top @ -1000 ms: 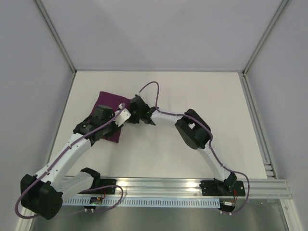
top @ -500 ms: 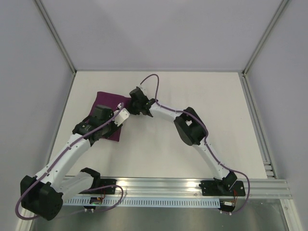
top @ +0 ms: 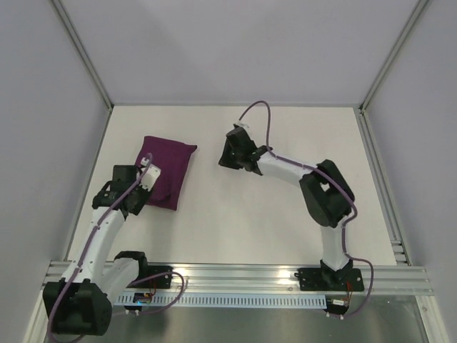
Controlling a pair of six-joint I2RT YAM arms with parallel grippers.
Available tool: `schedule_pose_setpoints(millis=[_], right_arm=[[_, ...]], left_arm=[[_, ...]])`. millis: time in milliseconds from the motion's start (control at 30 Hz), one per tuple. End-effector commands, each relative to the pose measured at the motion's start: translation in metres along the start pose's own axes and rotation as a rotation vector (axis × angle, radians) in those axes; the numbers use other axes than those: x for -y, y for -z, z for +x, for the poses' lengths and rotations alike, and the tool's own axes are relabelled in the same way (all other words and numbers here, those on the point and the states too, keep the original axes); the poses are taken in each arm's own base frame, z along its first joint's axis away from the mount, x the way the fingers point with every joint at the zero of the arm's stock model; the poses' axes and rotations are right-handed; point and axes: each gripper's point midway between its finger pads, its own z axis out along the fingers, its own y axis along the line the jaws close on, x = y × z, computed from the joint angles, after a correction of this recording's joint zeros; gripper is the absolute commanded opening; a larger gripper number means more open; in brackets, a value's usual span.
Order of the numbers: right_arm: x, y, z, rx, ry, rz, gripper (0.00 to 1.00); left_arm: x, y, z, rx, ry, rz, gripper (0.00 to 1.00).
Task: Prepare the surgical pack
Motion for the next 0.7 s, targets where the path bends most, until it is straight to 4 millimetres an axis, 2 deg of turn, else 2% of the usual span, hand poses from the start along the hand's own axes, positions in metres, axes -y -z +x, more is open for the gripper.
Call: schedule_pose_setpoints(millis=[0, 33, 67, 100, 133, 167, 200, 233, 300, 333, 367, 400, 433, 500, 567, 600, 667], right_arm=[[0.017, 0.059, -0.04, 0.151, 0.093, -0.01, 0.3], [0.027, 0.083, -0.06, 0.199, 0.091, -0.012, 0.37], [0.041, 0.091, -0.061, 0.204, 0.094, 0.006, 0.4], [0.066, 0.097, -0.049, 0.177, 0.096, 0.055, 0.44], [0.082, 0.119, -0.064, 0.223, 0.102, 0.076, 0.57], [0.096, 0.128, -0.066, 0.234, 0.097, 0.105, 0.64], [0.109, 0.149, -0.074, 0.27, 0.085, 0.141, 0.69], [0.144, 0.157, -0.07, 0.271, 0.056, 0.214, 0.82], [0.178, 0.178, -0.069, 0.301, 0.031, 0.302, 0.93], [0.199, 0.198, -0.072, 0.344, -0.001, 0.338, 1.0], [0.212, 0.208, -0.072, 0.365, -0.014, 0.365, 1.0], [0.217, 0.229, -0.079, 0.421, -0.026, 0.381, 1.0], [0.236, 0.237, -0.075, 0.433, -0.048, 0.424, 1.0], [0.246, 0.261, -0.08, 0.508, -0.047, 0.473, 1.0], [0.254, 0.268, -0.075, 0.529, -0.041, 0.507, 1.0], [0.255, 0.275, -0.076, 0.556, -0.046, 0.511, 1.0], [0.251, 0.275, -0.077, 0.569, -0.049, 0.485, 1.0]], left_arm=[[-0.019, 0.006, 0.025, -0.069, 0.218, -0.016, 0.49], [-0.023, 0.006, 0.032, -0.072, 0.302, -0.001, 0.48], [-0.024, 0.006, 0.035, -0.075, 0.329, -0.001, 0.47], [-0.026, 0.007, 0.037, -0.079, 0.347, -0.009, 0.47], [-0.028, 0.008, 0.04, -0.079, 0.368, -0.023, 0.48], [-0.028, 0.008, 0.042, -0.075, 0.376, -0.041, 0.49], [-0.033, 0.008, 0.044, -0.078, 0.388, -0.07, 0.5], [-0.035, 0.009, 0.046, -0.078, 0.394, -0.089, 0.54], [-0.041, 0.008, 0.056, -0.104, 0.418, -0.135, 0.58], [-0.047, 0.007, 0.057, -0.102, 0.428, -0.165, 0.6], [-0.051, 0.006, 0.066, -0.124, 0.454, -0.191, 0.62], [-0.057, 0.005, 0.069, -0.131, 0.465, -0.227, 0.64], [-0.058, 0.004, 0.073, -0.146, 0.477, -0.232, 0.67], [-0.055, 0.001, 0.076, -0.161, 0.48, -0.215, 0.69], [-0.054, -0.002, 0.08, -0.181, 0.484, -0.216, 0.7], [-0.054, -0.002, 0.081, -0.188, 0.483, -0.221, 0.7], [-0.053, -0.003, 0.082, -0.193, 0.482, -0.217, 0.7]])
